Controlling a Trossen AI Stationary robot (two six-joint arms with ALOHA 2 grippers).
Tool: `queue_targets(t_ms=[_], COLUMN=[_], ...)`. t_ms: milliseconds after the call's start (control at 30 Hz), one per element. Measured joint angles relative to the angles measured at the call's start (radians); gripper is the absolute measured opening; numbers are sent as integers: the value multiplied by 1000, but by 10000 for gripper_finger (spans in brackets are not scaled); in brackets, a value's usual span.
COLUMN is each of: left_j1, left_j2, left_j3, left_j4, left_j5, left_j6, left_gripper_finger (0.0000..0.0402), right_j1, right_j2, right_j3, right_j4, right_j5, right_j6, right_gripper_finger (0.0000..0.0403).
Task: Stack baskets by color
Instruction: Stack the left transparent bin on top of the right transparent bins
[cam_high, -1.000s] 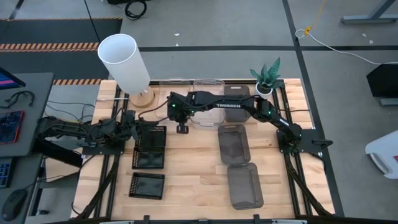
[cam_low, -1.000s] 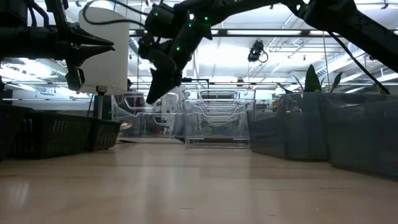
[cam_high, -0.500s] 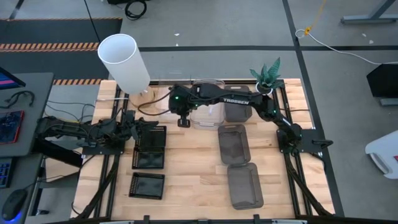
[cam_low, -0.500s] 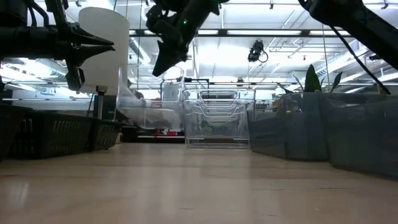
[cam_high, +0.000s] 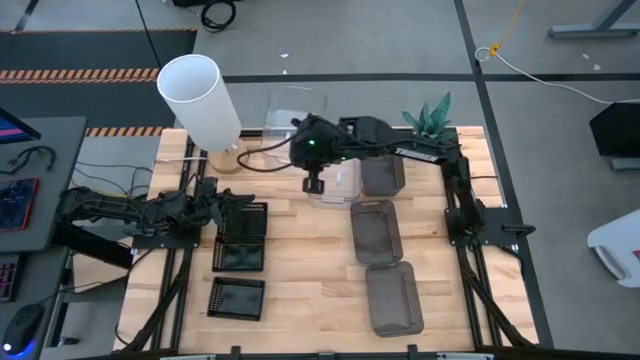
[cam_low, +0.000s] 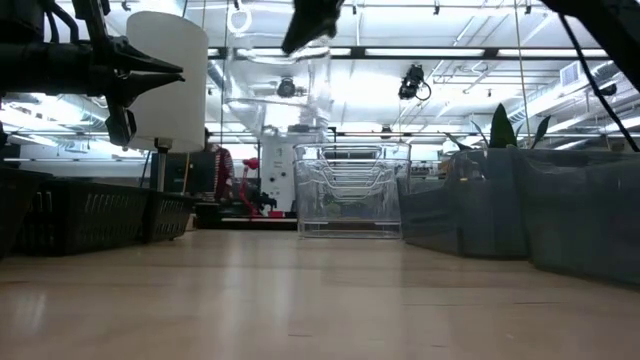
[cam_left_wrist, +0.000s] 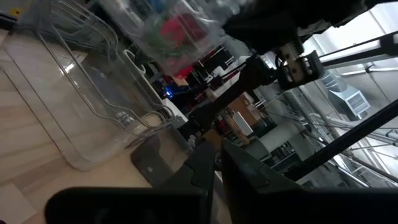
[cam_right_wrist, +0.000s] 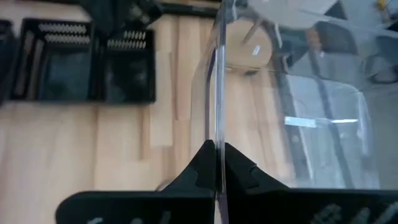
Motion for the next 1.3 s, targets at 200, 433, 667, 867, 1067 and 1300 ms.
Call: queue_targets(t_ms=[200, 433, 667, 867, 1067, 1300], left_j1=[0, 0, 0, 0, 0, 0], left_j2=[0, 0, 0, 0, 0, 0], left_j3=[0, 0, 0, 0, 0, 0], left_j4=[-1, -1, -1, -1, -1, -1], left_j5=[0, 0, 0, 0, 0, 0], left_j6=[0, 0, 0, 0, 0, 0], left_gripper_finger=[30, 34, 28, 36, 29, 33], right_j1=[4, 19, 32, 57, 66, 66], right_j2=[-98, -304, -471, -540, -545, -543], right_j3=[-128, -518, -821, -932, -969, -1012], right_j4=[-92, 66, 242, 280, 295, 351], right_j5=[-16, -12, -5, 24, 22, -24], right_j6=[36, 71, 146, 161, 170, 195], right_gripper_finger=[6, 7, 6, 6, 7, 29])
